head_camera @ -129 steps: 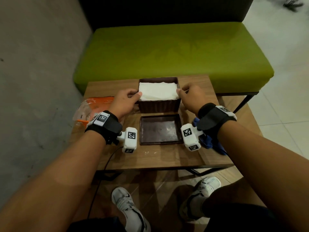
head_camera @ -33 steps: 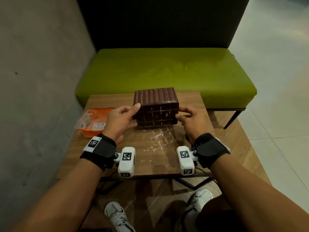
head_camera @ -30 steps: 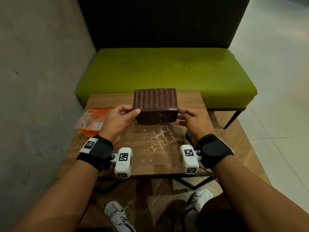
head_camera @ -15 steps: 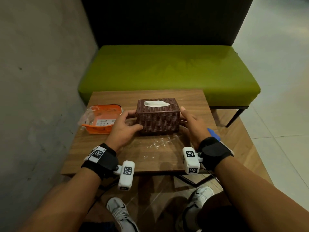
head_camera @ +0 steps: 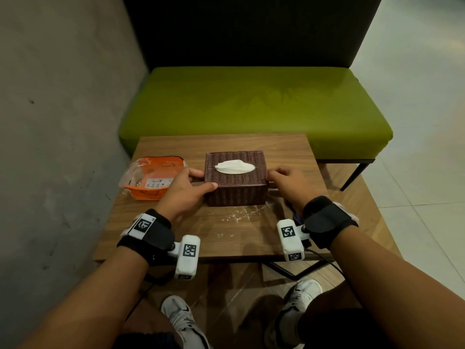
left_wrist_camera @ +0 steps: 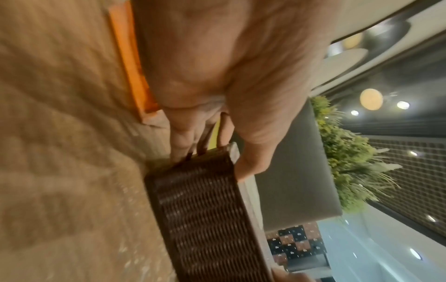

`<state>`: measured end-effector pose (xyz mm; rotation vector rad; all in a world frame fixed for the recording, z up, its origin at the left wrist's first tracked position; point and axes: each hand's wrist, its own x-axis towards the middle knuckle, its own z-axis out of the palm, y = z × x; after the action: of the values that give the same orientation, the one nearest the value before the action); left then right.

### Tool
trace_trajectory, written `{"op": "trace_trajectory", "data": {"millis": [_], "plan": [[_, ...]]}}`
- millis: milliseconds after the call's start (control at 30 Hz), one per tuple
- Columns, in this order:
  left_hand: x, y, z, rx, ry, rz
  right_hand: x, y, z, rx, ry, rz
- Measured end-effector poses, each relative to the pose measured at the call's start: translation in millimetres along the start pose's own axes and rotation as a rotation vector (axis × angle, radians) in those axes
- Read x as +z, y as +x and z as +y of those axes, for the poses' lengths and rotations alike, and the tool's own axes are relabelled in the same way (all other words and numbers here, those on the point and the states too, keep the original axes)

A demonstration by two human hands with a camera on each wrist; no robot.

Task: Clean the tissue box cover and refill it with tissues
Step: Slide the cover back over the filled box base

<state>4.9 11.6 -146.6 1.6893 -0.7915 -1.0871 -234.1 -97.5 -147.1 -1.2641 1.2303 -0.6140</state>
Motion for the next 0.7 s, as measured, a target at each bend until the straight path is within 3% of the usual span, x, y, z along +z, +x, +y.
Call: {"op": "trace_trajectory", "data": {"millis": [67, 133, 200, 267, 400, 600, 700], "plan": [[-2.5, 3.8, 10.7, 0.097, 0.183, 0.038, -0.5, 5.4, -13.8, -0.202, -0.339, 0.098], [-2.2, 9.9, 24.1, 0.297, 0.399, 0.118, 3.9, 12.1, -30.8, -0.423, -0.596, 0.117], [2.3, 16.3, 38.7, 0.428, 0.607, 0.111, 15.3, 19.0, -43.6, -0.482, -0.793, 0.009], [8.1, 25.1, 48.1, 0.428, 0.779, 0.039, 28.5, 26.8, -48.2, -0.461, -0.949, -0.058], [13.8, 37.4, 54.8, 0.412, 0.92, -0.031, 39.6, 34.4, -54.7, -0.457, -0.983, -0.07], [14.2, 40.6, 63.6, 0.458, 0.725, -0.149, 38.1, 37.0, -57.1, -0.447, -0.955, -0.13], [17.2, 40.5, 61.9, 0.455, 0.674, -0.173, 36.4, 39.2, -54.8, -0.457, -0.897, -0.078]]}}
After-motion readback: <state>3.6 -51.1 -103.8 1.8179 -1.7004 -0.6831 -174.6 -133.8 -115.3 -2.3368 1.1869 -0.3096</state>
